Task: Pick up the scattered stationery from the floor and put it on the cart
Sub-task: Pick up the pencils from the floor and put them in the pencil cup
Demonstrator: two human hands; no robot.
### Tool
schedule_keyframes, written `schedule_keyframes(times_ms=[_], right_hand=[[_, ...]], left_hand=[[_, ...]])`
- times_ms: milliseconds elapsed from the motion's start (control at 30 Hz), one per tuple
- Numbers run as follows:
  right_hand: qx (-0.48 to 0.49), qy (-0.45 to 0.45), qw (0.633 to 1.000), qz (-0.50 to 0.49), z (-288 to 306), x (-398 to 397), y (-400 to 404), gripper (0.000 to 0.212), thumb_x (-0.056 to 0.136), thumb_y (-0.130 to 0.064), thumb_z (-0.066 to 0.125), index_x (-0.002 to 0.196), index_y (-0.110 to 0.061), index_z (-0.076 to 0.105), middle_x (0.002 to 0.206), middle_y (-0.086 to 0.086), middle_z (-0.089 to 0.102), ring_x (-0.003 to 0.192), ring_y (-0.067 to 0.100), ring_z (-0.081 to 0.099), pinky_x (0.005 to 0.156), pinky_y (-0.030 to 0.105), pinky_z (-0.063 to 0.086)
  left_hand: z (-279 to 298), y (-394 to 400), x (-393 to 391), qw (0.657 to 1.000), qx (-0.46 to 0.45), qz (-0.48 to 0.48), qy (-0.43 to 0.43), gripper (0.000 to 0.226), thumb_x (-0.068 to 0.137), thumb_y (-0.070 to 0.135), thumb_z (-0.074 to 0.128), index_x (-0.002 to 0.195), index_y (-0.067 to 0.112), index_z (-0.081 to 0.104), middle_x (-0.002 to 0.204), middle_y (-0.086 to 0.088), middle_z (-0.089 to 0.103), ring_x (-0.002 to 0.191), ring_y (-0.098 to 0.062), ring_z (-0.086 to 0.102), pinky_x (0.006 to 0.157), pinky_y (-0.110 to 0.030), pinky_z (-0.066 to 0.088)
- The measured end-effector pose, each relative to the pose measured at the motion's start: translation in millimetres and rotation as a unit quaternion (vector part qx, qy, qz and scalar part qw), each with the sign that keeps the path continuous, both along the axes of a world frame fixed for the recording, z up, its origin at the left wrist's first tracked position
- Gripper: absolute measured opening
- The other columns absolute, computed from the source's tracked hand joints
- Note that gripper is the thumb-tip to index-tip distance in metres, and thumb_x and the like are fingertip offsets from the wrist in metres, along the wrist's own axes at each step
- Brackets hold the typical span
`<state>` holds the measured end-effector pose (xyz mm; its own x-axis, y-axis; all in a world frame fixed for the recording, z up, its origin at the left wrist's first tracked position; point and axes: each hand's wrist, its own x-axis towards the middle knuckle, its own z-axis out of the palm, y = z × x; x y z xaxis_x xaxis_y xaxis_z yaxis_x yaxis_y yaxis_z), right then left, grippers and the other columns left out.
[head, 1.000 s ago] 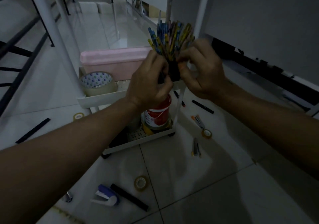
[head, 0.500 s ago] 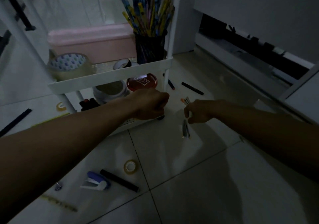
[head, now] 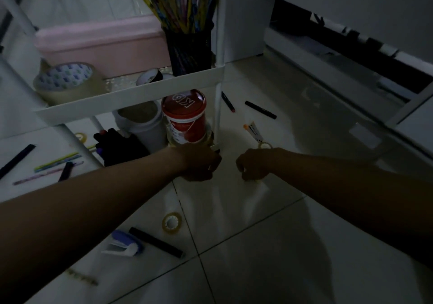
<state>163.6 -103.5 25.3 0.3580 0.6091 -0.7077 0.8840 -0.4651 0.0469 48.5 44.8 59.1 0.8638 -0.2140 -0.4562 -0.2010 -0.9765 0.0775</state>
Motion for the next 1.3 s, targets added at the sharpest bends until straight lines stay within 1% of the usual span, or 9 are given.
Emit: schedule_keyframes(times_ms=[233, 333, 600, 733, 833, 933, 1167, 1267, 1300], right_hand=[[0.019, 0.030, 0.992, 0.119, -28, -33, 21, 0.035, 0.100, -0.029, 0.046, 0.129, -0.011, 0.049, 0.133, 0.014, 0.046, 0.115, 0.029, 0.050, 0.093, 0.036, 0.043], [0.044, 0.053, 0.984, 0.163, -38, -56, 41, 0.033, 0.099, -0.030, 0.047, 0.126, -0.012, 0.050, 0.130, 0.014, 0.048, 0.114, 0.029, 0.050, 0.089, 0.033, 0.042], [0.135, 0.079, 0.949, 0.274, -46, -116, 96, 0.026, 0.096, -0.028, 0.050, 0.113, -0.008, 0.057, 0.116, 0.013, 0.057, 0.104, 0.029, 0.055, 0.080, 0.034, 0.044], [0.128, 0.096, 0.945, 0.287, -62, -145, 117, 0.025, 0.095, -0.028, 0.051, 0.113, -0.011, 0.056, 0.115, 0.012, 0.058, 0.100, 0.028, 0.056, 0.073, 0.031, 0.041], [0.125, 0.107, 0.944, 0.285, -71, -164, 132, 0.027, 0.095, -0.031, 0.049, 0.116, -0.014, 0.053, 0.118, 0.010, 0.055, 0.102, 0.027, 0.054, 0.074, 0.029, 0.038], [0.167, 0.108, 0.939, 0.282, -74, -182, 150, 0.030, 0.095, -0.032, 0.049, 0.119, -0.015, 0.051, 0.120, 0.009, 0.052, 0.104, 0.028, 0.054, 0.079, 0.033, 0.040], [0.290, 0.073, 0.902, 0.310, -78, -228, 206, 0.029, 0.094, -0.026, 0.049, 0.118, -0.011, 0.053, 0.115, 0.008, 0.055, 0.095, 0.029, 0.057, 0.067, 0.033, 0.039], [0.300, 0.062, 0.903, 0.302, -84, -241, 227, 0.031, 0.095, -0.023, 0.049, 0.121, -0.008, 0.051, 0.121, 0.012, 0.049, 0.096, 0.031, 0.056, 0.068, 0.036, 0.043], [0.299, 0.054, 0.906, 0.295, -85, -245, 234, 0.033, 0.094, -0.021, 0.050, 0.125, -0.007, 0.049, 0.123, 0.013, 0.046, 0.097, 0.031, 0.056, 0.069, 0.037, 0.044]], left_hand=[[-16, 6, -33, 0.996, 0.036, 0.015, 0.085, 0.027, 0.096, 0.030, 0.050, 0.117, 0.012, 0.051, 0.120, -0.007, 0.054, 0.100, -0.021, 0.053, 0.073, -0.029, 0.038], [-20, 16, -58, 0.991, 0.062, 0.021, 0.117, 0.035, 0.098, 0.032, 0.048, 0.126, 0.012, 0.048, 0.128, -0.009, 0.051, 0.112, -0.025, 0.051, 0.082, -0.032, 0.040], [-27, 61, -131, 0.981, 0.085, 0.111, 0.138, 0.037, 0.097, 0.031, 0.048, 0.128, 0.013, 0.047, 0.132, -0.011, 0.048, 0.119, -0.027, 0.049, 0.094, -0.034, 0.041], [-39, 84, -167, 0.974, 0.097, 0.128, 0.161, 0.040, 0.097, 0.035, 0.049, 0.129, 0.010, 0.047, 0.132, -0.014, 0.050, 0.118, -0.030, 0.051, 0.094, -0.036, 0.041], [-47, 102, -190, 0.966, 0.109, 0.148, 0.184, 0.041, 0.097, 0.035, 0.049, 0.129, 0.010, 0.048, 0.131, -0.013, 0.051, 0.116, -0.030, 0.054, 0.095, -0.038, 0.045], [-48, 122, -204, 0.960, 0.096, 0.188, 0.185, 0.041, 0.098, 0.033, 0.047, 0.131, 0.009, 0.048, 0.131, -0.013, 0.052, 0.116, -0.029, 0.054, 0.092, -0.036, 0.044], [-55, 176, -235, 0.945, 0.100, 0.273, 0.147, 0.031, 0.095, 0.029, 0.050, 0.120, 0.010, 0.054, 0.118, -0.012, 0.056, 0.103, -0.028, 0.059, 0.088, -0.040, 0.051], [-61, 195, -248, 0.933, 0.120, 0.309, 0.140, 0.027, 0.093, 0.029, 0.053, 0.112, 0.011, 0.057, 0.104, -0.009, 0.058, 0.090, -0.026, 0.059, 0.079, -0.038, 0.054], [-65, 200, -253, 0.929, 0.128, 0.321, 0.136, 0.028, 0.092, 0.029, 0.054, 0.113, 0.011, 0.057, 0.105, -0.009, 0.059, 0.090, -0.025, 0.059, 0.074, -0.036, 0.052]])
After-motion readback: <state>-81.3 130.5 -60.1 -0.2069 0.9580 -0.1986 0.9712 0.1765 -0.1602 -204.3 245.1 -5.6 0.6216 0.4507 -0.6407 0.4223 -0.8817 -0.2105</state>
